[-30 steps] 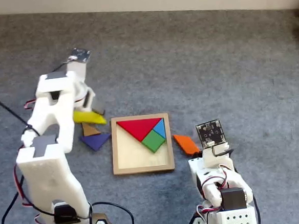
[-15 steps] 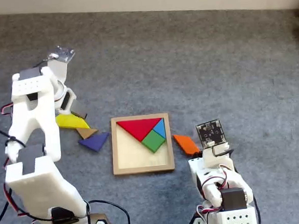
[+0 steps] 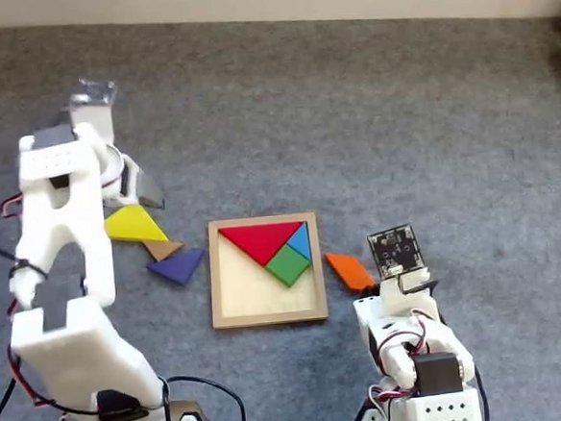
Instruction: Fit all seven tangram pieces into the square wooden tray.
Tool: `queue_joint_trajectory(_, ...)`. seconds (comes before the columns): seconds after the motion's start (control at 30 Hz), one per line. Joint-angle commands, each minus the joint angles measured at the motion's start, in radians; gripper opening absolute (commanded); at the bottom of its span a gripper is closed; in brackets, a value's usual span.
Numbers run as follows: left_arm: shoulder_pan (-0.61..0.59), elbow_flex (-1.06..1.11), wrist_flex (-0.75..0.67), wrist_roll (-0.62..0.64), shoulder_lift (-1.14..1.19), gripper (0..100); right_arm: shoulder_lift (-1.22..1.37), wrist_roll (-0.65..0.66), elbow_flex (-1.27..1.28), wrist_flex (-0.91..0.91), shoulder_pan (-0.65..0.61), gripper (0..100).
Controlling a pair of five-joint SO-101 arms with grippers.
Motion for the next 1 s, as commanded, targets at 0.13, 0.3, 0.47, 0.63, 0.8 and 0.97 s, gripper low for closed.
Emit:
queue_joint_trajectory(0.13,0.004,-0.027,-0.043,-0.041,0.177,32,-0.016,0.009,0.12,0.002,0.013,3.4)
queue_joint_trajectory(0.3,-0.068,-0.025,0.066,-0.157,0.162,32,-0.016,0.009,0.12,0.004,0.013,3.4)
queue_joint_trajectory(0.47,-0.173,-0.027,0.092,-0.402,0.153,31,-0.016,0.009,0.12,0.004,0.013,3.4)
queue_joint_trajectory(0.63,-0.285,-0.038,0.092,-0.654,0.153,31,-0.016,0.009,0.12,0.004,0.013,3.4)
queue_joint_trajectory(0.8,-0.332,-0.102,0.123,-0.677,0.119,31,-0.016,0.009,0.12,0.004,0.013,3.4)
queue_joint_trajectory(0.97,-0.268,-0.165,0.241,-0.489,-0.022,31,-0.016,0.009,0.12,0.028,0.013,3.4)
